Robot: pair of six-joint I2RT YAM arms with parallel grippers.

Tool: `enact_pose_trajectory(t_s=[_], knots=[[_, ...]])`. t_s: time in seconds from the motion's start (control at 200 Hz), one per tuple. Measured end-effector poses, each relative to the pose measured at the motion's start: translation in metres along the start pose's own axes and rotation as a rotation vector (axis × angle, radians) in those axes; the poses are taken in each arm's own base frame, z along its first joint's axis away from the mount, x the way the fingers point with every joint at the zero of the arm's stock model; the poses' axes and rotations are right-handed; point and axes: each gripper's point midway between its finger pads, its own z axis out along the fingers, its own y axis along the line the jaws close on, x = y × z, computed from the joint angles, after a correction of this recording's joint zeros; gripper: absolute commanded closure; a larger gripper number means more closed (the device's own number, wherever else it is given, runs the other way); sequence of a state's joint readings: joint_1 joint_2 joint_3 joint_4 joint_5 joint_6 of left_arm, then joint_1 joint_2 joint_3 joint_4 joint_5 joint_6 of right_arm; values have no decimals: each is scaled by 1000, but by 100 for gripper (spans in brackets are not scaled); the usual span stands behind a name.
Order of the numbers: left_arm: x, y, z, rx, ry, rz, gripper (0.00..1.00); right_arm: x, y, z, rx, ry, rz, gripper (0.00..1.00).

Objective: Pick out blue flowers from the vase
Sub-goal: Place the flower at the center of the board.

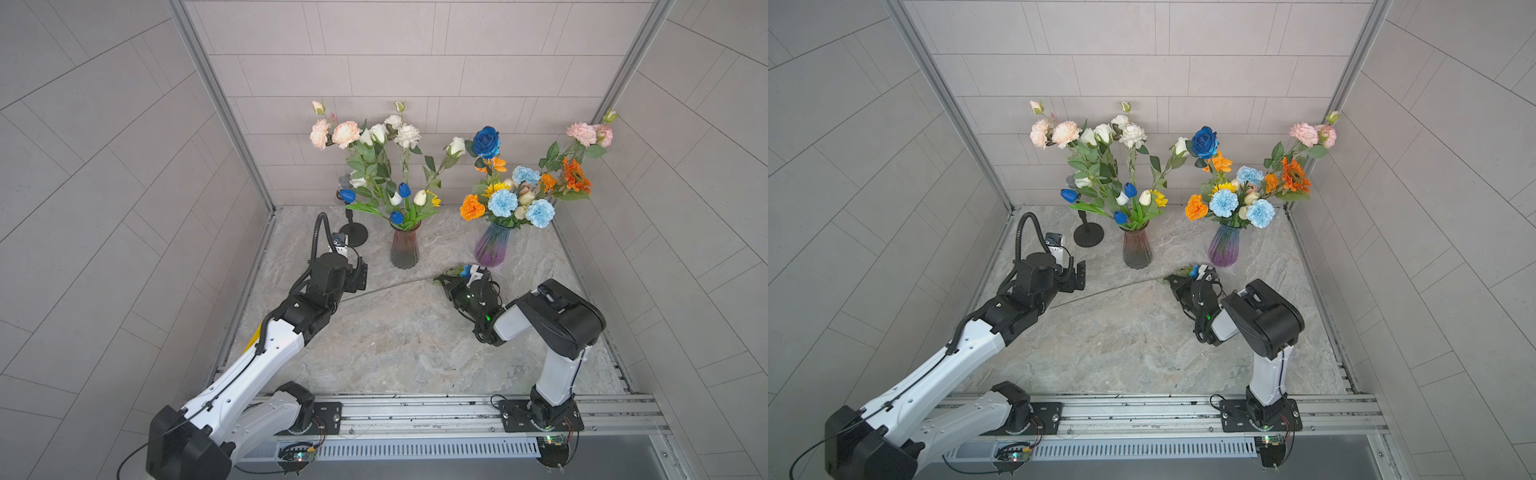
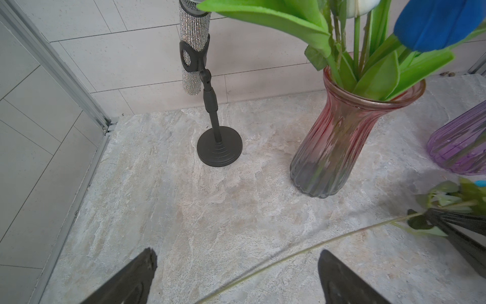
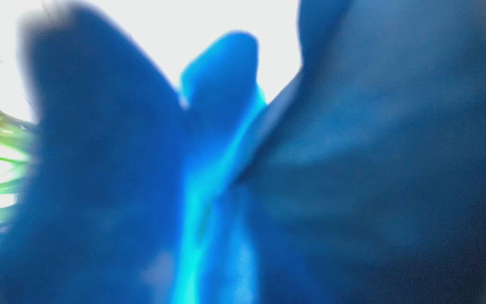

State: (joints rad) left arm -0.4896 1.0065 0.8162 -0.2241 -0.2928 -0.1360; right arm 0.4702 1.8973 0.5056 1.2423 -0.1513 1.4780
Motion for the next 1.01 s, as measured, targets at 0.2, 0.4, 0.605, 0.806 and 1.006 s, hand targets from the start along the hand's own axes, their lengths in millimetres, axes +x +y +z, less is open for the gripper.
enact_pose_trajectory(t_s=[0.2,0.4,0.605,0.806,1.006], knots=[[0,2,-3,-5,-2,2,0,7,15,14,-35,52,-41,100],[-1,4,-5,-11,-5,6,0,16,36,23,16,141,-153,100],[0,4,-5,-12,-3,9,0,22,18,23,164,243,-241,100],[0,4,-5,-12,-1,14,0,8,-9,16,295,308,-271,100],[0,4,-5,-11,-1,14,0,-8,-5,18,315,324,-292,100]])
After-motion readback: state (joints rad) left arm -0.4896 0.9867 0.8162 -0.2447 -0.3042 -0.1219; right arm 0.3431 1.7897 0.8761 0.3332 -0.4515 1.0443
